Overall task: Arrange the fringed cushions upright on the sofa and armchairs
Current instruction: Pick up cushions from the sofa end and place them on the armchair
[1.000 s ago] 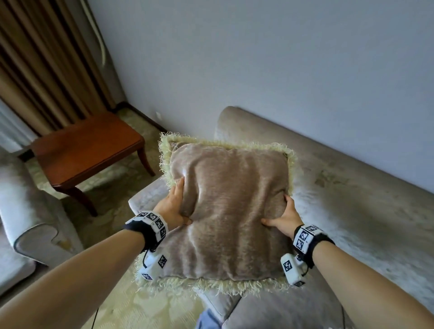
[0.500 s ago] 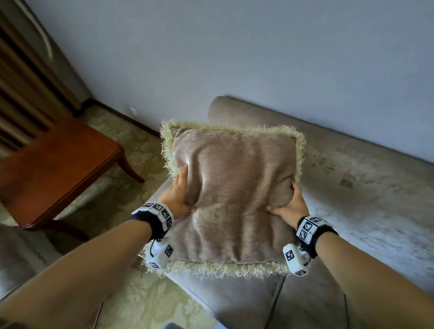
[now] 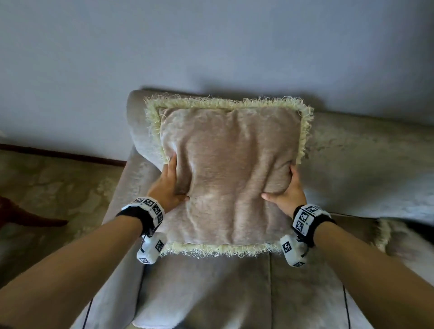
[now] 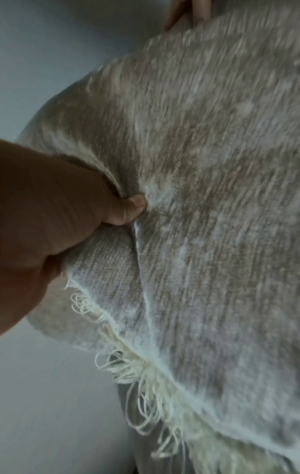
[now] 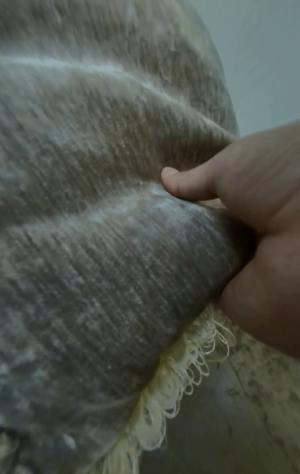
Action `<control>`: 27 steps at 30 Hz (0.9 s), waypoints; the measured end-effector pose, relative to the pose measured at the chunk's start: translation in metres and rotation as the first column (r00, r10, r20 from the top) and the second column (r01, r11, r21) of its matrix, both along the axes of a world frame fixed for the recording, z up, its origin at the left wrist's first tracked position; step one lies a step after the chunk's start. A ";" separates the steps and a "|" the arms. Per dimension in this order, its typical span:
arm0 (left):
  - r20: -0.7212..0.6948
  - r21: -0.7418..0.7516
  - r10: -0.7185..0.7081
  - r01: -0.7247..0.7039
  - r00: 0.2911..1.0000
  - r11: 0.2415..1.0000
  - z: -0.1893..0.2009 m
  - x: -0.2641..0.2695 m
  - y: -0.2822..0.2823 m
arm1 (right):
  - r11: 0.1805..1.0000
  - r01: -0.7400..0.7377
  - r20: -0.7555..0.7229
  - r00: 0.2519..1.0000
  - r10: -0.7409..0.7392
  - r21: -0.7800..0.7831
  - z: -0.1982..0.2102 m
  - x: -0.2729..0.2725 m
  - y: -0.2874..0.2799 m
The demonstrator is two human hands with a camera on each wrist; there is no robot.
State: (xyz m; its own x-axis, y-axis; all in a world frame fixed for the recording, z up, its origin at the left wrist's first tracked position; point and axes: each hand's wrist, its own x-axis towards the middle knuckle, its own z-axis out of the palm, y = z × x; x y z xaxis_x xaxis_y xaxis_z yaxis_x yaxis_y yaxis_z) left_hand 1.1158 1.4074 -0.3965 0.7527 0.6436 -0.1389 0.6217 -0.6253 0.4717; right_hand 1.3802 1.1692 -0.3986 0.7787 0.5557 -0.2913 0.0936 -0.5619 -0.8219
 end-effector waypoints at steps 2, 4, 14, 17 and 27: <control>0.005 0.032 -0.023 0.023 1.000 0.999 -0.017 0.007 0.013 | 0.999 0.042 0.012 0.999 -0.042 -0.011 -0.018 -0.003 0.009; 0.049 0.008 -0.036 0.035 0.998 0.999 -0.040 0.010 0.026 | 0.996 0.085 0.023 0.996 -0.084 -0.026 -0.040 -0.007 0.016; -0.025 0.015 -0.113 0.113 0.993 0.993 -0.153 0.008 0.058 | 0.974 0.196 -0.013 0.980 -0.199 -0.110 -0.154 -0.020 0.031; -0.130 -0.062 -0.036 0.028 0.991 0.998 -0.181 0.002 0.057 | 0.967 0.203 0.005 0.979 -0.205 -0.156 -0.179 -0.018 0.030; -0.011 -0.094 0.051 -0.052 0.999 0.994 -0.218 -0.029 0.045 | 0.945 0.071 -0.116 0.987 -0.113 -0.319 -0.216 -0.021 0.019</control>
State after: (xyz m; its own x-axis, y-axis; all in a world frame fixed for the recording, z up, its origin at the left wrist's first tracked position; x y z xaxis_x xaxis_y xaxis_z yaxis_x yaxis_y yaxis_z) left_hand 1.0870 1.4528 -0.6143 0.7175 0.6651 -0.2069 0.6561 -0.5457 0.5212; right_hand 1.3594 1.1884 -0.6150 0.7652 0.3475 -0.5420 -0.0676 -0.7938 -0.6044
